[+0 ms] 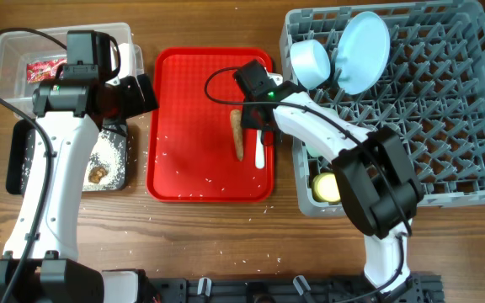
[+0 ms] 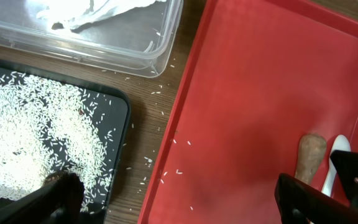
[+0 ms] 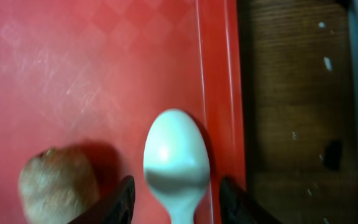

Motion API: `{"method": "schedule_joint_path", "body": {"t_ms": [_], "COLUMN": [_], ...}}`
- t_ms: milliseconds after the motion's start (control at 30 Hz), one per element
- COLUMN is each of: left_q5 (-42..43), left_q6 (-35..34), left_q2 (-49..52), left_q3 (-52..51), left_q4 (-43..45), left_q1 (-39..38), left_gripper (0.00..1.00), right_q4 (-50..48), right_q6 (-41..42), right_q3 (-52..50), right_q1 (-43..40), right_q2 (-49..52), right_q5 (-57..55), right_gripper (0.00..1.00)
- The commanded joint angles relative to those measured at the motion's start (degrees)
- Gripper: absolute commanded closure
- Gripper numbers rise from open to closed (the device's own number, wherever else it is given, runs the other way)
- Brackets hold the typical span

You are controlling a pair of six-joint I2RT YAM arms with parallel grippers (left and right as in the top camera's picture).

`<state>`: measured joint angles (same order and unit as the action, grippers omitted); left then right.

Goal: Sort waste into correct bins and load items into the dishwasher rack
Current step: 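Move the right gripper to the white spoon and grasp it, then carry the white spoon into the rack and release it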

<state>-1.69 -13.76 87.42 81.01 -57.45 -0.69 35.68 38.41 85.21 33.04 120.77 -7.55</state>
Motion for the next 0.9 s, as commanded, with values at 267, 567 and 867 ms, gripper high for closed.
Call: {"method": "schedule_joint_path", "body": {"t_ms": [267, 567, 867], "left_q5": [-0.6, -0.6, -0.6], "left_q6": [0.5, 0.5, 0.5], "left_q2": [-0.7, -0.7, -0.7], "left_q3": [0.8, 0.8, 0.8], "left_q4": [0.2, 0.2, 0.2], "left_q1": [0.2, 0.2, 0.2], "left_gripper": [0.00, 0.00, 0.00], "right_q4": [-1.9, -2.0, -2.2], "right_q6": [2.5, 0.6, 4.3], "right_q3": [-0.4, -0.1, -0.2], "right_q1": [-0.6, -0.7, -0.7], "right_q2": [5.6, 5.6, 6.7], "right_q5": [5.1, 9.0, 8.7], "right_gripper": [0.69, 0.96, 0.50]}}
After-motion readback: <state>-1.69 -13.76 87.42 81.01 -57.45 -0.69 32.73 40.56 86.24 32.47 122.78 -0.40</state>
